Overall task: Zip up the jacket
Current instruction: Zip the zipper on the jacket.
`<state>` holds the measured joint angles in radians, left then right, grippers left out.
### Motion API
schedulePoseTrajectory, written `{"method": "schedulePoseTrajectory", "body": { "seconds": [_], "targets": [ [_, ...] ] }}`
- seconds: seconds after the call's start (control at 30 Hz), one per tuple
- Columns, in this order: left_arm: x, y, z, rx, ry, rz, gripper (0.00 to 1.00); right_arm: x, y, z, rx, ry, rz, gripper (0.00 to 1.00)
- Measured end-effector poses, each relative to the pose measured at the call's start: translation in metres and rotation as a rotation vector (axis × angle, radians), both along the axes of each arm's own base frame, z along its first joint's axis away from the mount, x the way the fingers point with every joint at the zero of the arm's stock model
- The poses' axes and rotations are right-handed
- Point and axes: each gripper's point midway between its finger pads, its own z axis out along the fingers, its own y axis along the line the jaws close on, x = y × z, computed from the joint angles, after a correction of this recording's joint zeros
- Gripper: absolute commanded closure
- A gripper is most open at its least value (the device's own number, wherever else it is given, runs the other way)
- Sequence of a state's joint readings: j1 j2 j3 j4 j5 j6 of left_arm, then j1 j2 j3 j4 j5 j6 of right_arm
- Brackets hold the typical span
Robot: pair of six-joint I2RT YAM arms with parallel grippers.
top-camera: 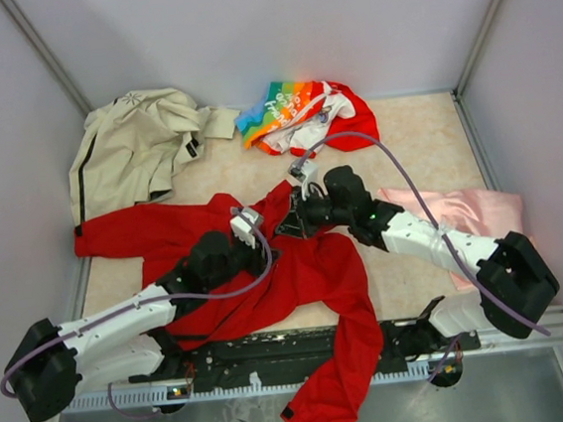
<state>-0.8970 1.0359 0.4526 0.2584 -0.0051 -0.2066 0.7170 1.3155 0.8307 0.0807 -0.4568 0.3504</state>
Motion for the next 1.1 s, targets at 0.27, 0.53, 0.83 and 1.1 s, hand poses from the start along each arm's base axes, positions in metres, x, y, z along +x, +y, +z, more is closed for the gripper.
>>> {"method": "schedulePoseTrajectory", "body": {
  "seconds": [0.27, 0.53, 0.83, 1.1],
  "targets": [
    [-0.005, 0.000, -0.001, 0.044, 0.074, -0.006, 1.00, 0.004, -0.008, 0.001, -0.014, -0.006, -0.028, 1.00],
    [-0.021, 0.002, -0.001, 0.065, 0.157, -0.046, 1.00, 0.032, -0.038, 0.010, -0.007, -0.017, -0.142, 1.00],
    [-0.034, 0.012, -0.004, 0.083, 0.213, -0.049, 1.00, 0.058, -0.069, -0.002, -0.080, -0.034, -0.258, 1.00],
    [-0.027, 0.013, 0.003, 0.070, 0.191, -0.011, 1.00, 0.084, -0.100, -0.004, -0.150, -0.051, -0.378, 1.00]
  ]
}}
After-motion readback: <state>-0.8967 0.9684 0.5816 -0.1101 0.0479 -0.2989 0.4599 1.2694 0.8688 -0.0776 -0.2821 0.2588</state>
